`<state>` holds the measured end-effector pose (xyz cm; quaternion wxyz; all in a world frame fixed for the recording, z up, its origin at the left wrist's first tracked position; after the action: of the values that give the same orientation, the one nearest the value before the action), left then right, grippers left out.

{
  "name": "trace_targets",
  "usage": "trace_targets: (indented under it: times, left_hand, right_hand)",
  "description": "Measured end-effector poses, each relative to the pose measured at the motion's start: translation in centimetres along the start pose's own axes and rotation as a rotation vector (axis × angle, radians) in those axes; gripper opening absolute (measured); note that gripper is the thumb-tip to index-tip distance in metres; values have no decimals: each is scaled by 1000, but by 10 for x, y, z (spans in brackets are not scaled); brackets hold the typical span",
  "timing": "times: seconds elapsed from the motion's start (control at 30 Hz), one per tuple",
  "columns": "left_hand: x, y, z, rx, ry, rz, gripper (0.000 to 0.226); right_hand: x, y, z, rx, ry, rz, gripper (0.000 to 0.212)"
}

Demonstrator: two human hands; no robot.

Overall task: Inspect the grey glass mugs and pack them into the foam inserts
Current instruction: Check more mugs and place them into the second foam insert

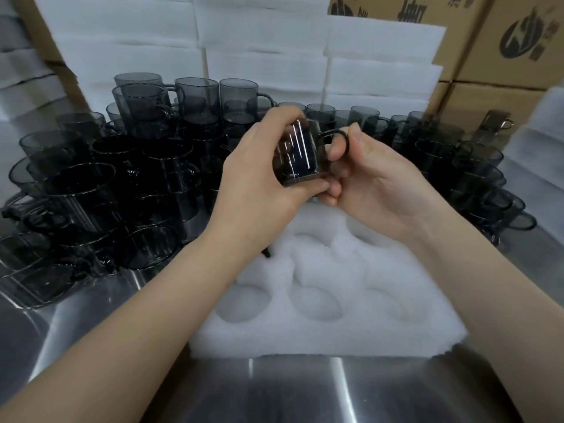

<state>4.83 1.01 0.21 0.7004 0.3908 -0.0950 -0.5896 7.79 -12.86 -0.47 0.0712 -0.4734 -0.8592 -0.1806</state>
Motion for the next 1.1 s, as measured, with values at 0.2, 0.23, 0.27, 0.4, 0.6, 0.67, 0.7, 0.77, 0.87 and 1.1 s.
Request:
trace_targets:
  times: [0.2, 0.23, 0.27, 0.4, 0.6, 0.67, 0.7, 0.77, 0.87, 1.1]
  left_hand:
    - [4, 0, 1, 142, 65, -63, 59]
    - [5, 0, 1, 157, 73, -74, 59]
    - [5, 0, 1, 163, 67, -82, 58]
    - [5, -1, 4, 170, -23, -154, 54]
    - [2, 3, -1, -85, -427, -271, 72]
    - [-3, 6, -11, -263, -522, -160, 62]
    - [-5, 7, -17, -345, -530, -111, 54]
    - [-5, 8, -26, -451, -486, -55, 40]
    - [0, 9, -32, -490, -405, -81, 35]
    - [3, 6, -32, -443, -239, -121, 31]
  right_hand:
    - [-3, 1, 2, -3, -106, 96, 41]
    - [-4, 1, 2, -13, -139, 135, 43]
    - [-6, 1, 2, -26, -177, 165, 42]
    - [-10, -3, -1, -84, -347, 217, 23]
    - [-3, -7, -4, -103, -668, 241, 56]
    - [-1, -8, -5, -100, -758, 235, 60]
    - [1, -8, -7, -111, -813, 227, 59]
    - [7, -9, -12, -115, -926, 157, 48]
    - [12, -11, -9, -13, -1010, 17, 40]
    - [11, -11, -9, 12, -1097, 6, 34]
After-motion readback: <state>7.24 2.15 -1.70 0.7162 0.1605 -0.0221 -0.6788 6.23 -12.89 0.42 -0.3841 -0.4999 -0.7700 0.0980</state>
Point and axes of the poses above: each hand's wrist, its own y-axis towards the middle knuckle, its own x-axis out of the palm, z = x × y, the point moved 4 cm from there along y, towards the middle knuckle
